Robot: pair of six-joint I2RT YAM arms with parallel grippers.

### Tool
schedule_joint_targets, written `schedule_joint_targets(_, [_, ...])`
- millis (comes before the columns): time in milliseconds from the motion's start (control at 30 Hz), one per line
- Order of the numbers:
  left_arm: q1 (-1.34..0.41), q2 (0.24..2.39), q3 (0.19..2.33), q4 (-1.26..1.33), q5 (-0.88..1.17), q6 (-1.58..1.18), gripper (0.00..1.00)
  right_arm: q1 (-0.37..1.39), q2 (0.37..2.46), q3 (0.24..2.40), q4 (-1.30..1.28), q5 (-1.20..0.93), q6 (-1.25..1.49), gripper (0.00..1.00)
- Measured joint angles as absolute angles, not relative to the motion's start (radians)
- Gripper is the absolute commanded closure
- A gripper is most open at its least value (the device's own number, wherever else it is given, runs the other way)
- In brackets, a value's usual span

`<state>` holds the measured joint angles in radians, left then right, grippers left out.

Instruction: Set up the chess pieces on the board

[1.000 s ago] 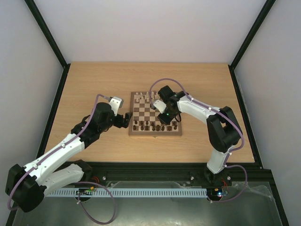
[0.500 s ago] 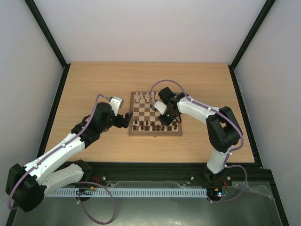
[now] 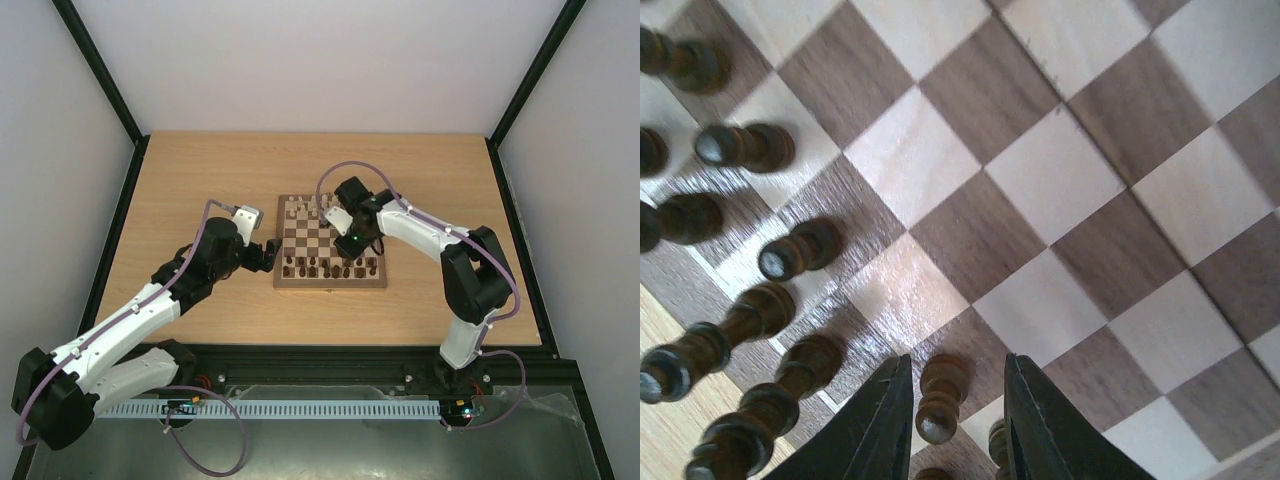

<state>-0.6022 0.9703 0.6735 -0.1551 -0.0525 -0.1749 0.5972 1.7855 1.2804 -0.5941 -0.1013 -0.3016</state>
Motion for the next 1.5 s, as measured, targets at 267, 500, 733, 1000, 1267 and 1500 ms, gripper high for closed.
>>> schedule_joint_targets(267, [-0.602,0.968,0.673,-0.155,-0.052,-0.175,0.01,0.597,1.785,1.436,-0.643,-0.1,-0.297,0.7])
schedule_joint_targets(500, [-0.602,0.962,0.673,-0.155,-0.053,-0.175,0.01,0.597,1.789,1.549,-0.664,-0.1,-0.279,0.69])
schedule_joint_targets(733, [-0.602,0.954,0.673,-0.155,-0.054,-0.175,0.01,0.597,1.855,1.626,-0.668,-0.084,-0.25,0.7])
schedule_joint_targets(1000, [-0.602,0.948,0.673,-0.155,-0.054,-0.175,0.01,0.597,1.997,1.732,-0.668,-0.046,-0.207,0.7])
schedule_joint_targets(1267, [-0.602,0.944,0.673,-0.155,-0.054,-0.175,0.01,0.597,2.104,1.806,-0.679,-0.038,-0.192,0.7])
schedule_joint_targets(1500, [-0.602,0.944,0.673,-0.155,-0.054,-0.175,0.01,0.597,2.148,1.824,-0.682,-0.031,-0.181,0.69])
